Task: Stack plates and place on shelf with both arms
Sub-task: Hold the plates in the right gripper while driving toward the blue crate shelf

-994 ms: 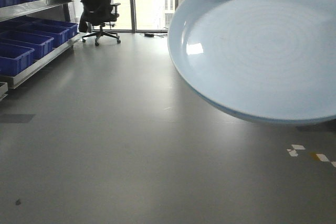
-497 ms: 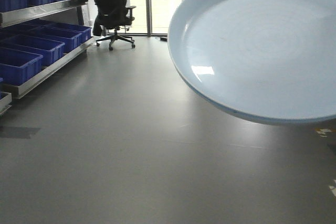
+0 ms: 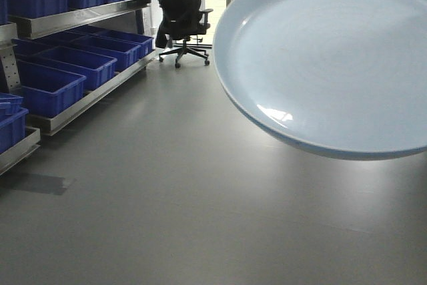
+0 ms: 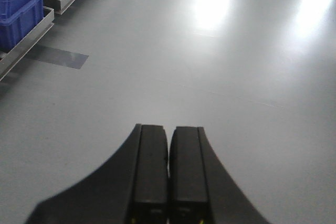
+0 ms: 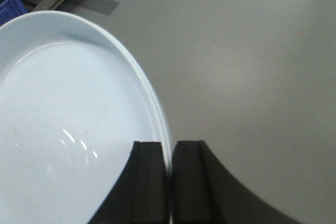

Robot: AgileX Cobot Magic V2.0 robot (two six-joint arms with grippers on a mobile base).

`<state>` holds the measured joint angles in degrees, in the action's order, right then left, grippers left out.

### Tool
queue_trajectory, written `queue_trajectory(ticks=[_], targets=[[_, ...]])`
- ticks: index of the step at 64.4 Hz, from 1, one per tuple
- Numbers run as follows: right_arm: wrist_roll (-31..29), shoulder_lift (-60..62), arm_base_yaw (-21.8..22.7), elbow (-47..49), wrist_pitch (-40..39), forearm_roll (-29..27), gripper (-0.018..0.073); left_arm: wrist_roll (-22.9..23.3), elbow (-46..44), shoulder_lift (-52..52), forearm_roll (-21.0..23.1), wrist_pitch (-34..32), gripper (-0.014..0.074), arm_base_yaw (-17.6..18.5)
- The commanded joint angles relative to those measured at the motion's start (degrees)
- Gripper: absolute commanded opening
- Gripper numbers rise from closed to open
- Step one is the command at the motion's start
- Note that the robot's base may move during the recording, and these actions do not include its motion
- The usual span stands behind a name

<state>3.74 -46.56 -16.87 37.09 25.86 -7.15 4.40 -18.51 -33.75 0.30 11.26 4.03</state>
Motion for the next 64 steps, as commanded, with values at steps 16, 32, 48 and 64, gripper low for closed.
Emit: queue_trajectory(ticks=[16, 32, 48, 64], targets=[[-0.2, 0.4, 0.4, 1.8, -5.6, -0.2, 0.002, 0.2, -1.6, -0.3, 0.4, -4.9, 0.0085, 0.4], [-0.2, 0.4, 0.4, 1.8, -5.6, -0.2, 0.002, 0.2, -1.6, -0.3, 0.4, -4.9, 0.0085, 0.4], [-0.2, 0.4, 0.4, 1.8, -5.6, -0.2, 0.002, 0.2, -1.6, -0.3, 0.4, -4.9, 0.0085, 0.4], [-0.2, 0.4, 0.4, 1.8, -5.6, -0.2, 0.002, 0.2, -1.6, -0.3, 0.4, -4.9, 0.0085, 0.4]])
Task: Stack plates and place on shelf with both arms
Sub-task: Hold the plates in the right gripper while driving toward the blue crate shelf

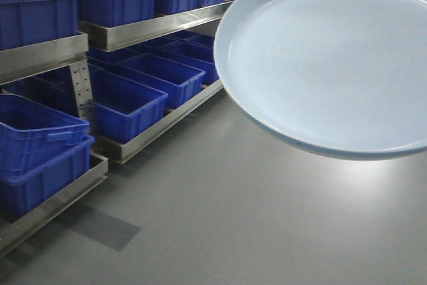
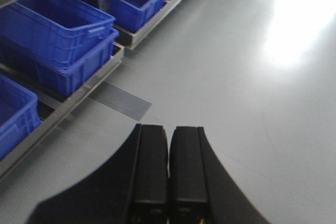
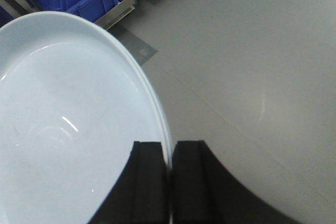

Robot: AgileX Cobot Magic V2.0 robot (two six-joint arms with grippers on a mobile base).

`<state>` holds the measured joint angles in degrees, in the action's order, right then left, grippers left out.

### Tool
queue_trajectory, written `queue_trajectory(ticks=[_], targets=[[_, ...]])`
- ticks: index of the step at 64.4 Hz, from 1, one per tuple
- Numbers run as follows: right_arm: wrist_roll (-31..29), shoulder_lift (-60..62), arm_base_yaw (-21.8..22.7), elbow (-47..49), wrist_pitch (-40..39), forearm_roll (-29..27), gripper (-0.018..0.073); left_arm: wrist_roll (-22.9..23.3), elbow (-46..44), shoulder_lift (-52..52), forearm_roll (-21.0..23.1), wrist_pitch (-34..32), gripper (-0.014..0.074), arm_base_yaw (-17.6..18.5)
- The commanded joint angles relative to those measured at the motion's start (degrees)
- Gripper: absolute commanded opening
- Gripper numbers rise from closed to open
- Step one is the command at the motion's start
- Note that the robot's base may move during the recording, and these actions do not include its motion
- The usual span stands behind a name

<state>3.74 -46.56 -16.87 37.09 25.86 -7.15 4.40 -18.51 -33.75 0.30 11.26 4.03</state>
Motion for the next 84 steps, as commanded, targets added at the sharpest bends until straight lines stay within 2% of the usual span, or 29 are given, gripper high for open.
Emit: queue_trajectory(ticks=[1, 84], targets=[[-0.2, 0.4, 0.4, 1.8, -5.6, -0.2, 0.002, 0.2, -1.6, -0.3, 0.4, -4.9, 0.0085, 0.4], [-0.2, 0.3, 0.4, 1.8, -5.6, -0.2, 0.002, 0.2, -1.6, -0.3, 0.4, -4.9, 0.0085, 0.4]])
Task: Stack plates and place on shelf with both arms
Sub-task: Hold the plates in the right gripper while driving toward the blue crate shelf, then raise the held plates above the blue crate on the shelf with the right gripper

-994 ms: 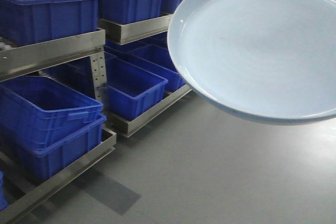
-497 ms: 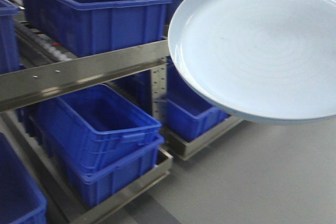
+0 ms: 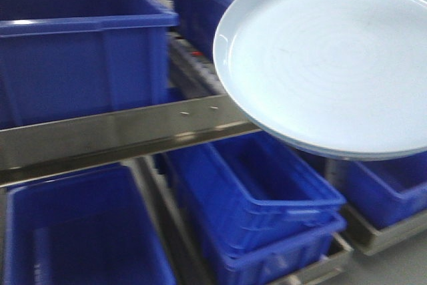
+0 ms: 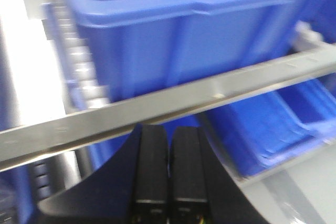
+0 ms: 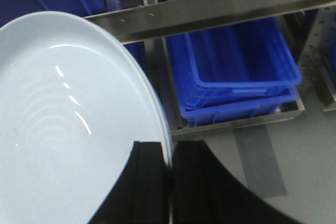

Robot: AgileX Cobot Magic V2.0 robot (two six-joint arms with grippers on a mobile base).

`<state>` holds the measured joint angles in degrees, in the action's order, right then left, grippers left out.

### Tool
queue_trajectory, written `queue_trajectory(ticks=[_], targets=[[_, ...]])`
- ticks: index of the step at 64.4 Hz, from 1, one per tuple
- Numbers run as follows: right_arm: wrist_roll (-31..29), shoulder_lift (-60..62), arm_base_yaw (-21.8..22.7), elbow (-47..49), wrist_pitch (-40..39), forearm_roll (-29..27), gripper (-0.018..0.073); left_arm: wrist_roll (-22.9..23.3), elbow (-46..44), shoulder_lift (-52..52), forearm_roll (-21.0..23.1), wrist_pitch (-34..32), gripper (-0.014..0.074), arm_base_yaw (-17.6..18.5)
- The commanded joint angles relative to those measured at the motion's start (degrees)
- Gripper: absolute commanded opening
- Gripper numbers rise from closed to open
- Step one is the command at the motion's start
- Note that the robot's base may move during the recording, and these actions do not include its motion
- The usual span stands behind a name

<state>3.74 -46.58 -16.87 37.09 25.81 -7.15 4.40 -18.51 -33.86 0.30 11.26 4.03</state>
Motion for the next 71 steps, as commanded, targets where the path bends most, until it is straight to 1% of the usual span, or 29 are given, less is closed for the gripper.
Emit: queue_trajectory(ticks=[1, 71], targets=[[-0.2, 0.4, 0.4, 1.8, -5.5, -0.2, 0.002, 0.2, -1.6, -0.2, 0.4, -4.9, 0.0085, 0.4], [-0.2, 0.4, 0.4, 1.8, -5.5, -0.2, 0.002, 0.2, -1.6, -0.2, 0.4, -4.9, 0.0085, 0.4]])
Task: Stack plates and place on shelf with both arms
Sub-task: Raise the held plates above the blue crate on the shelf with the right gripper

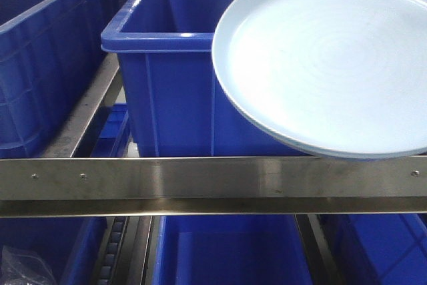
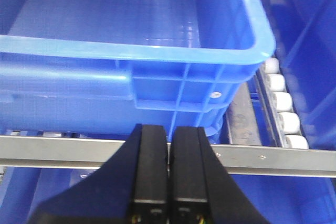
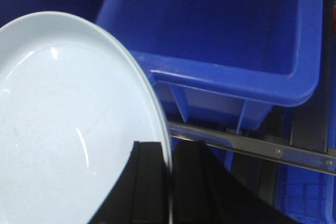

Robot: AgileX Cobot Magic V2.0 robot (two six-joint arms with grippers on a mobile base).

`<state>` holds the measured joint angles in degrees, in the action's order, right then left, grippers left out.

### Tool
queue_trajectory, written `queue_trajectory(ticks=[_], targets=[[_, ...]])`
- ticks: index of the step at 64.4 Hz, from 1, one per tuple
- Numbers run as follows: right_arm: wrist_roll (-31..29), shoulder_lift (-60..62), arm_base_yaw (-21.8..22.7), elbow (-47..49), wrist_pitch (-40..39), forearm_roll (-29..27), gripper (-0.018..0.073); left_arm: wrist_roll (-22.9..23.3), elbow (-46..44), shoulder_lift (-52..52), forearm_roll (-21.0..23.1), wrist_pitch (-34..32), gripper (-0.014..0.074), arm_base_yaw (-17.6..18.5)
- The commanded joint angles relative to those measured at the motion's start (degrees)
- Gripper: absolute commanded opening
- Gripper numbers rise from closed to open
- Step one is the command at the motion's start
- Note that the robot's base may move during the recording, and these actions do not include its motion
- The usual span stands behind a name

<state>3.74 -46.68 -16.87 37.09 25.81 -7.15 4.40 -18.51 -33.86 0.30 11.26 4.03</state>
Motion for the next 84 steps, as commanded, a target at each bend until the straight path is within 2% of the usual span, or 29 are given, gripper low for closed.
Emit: queue_trajectory(ticks=[1, 84], targets=[[-0.2, 0.5, 0.4, 1.8, -5.5, -0.2, 0.002, 0.2, -1.6, -0.2, 0.4, -4.9, 0.0085, 0.4], [-0.2, 0.5, 0.4, 1.8, -5.6, -0.2, 0.002, 0.2, -1.6, -0.2, 0.4, -4.9, 0.0085, 0.4]])
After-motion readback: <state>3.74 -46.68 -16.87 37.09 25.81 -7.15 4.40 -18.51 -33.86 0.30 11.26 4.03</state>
